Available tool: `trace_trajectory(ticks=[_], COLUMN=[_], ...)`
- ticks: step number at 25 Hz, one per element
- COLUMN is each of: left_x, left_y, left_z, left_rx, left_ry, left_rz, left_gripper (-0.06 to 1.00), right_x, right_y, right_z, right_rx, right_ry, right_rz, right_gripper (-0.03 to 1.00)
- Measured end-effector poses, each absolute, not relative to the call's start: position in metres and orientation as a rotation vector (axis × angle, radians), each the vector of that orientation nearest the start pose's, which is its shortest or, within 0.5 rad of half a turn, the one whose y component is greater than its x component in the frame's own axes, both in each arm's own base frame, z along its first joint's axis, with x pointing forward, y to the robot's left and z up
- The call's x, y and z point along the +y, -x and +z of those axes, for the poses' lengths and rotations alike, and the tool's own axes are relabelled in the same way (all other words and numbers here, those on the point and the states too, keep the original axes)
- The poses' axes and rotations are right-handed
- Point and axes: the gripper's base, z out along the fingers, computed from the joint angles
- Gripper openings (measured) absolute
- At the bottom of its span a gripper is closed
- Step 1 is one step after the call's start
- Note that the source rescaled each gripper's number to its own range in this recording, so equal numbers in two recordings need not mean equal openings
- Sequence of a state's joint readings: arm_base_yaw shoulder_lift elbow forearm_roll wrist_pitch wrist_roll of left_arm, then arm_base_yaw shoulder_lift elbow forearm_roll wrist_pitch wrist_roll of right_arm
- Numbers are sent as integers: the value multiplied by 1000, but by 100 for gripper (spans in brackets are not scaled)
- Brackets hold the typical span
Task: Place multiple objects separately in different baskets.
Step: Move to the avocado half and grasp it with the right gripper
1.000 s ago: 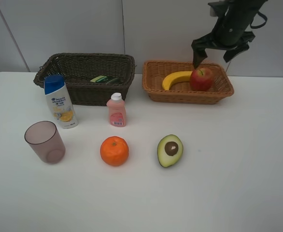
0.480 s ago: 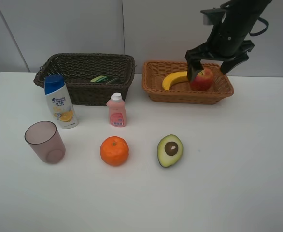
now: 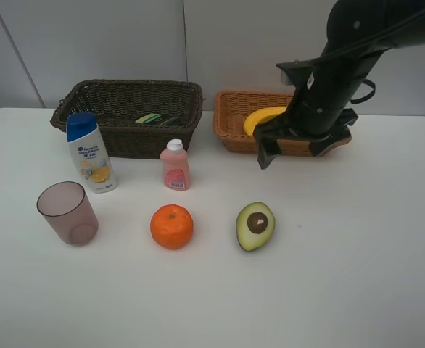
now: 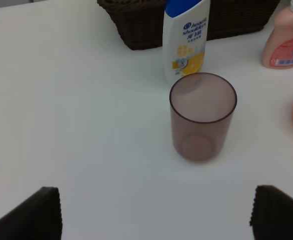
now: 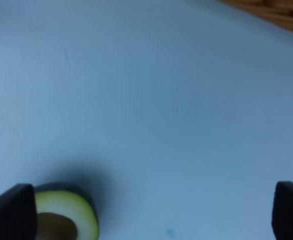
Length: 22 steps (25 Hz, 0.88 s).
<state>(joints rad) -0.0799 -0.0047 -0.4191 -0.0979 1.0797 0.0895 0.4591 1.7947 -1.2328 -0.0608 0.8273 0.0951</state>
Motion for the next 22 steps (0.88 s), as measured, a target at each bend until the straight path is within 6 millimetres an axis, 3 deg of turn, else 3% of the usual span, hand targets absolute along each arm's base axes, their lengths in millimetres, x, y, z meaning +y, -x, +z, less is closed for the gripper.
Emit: trace_trajectory(ticks=[15, 22], left_x=[-8, -8], left_y=[-1, -1], left_z=[253, 253], left_rx=[2130, 2130], left_ry=[-182, -182], left_rz=[-114, -114], left_gripper=[100, 100], right_x=[206, 204], right_y=[-284, -269], right_z=[182, 163], right_rx=[2794, 2834], right_ry=[457, 438], right_rz=[230, 241], right_gripper=[100, 100])
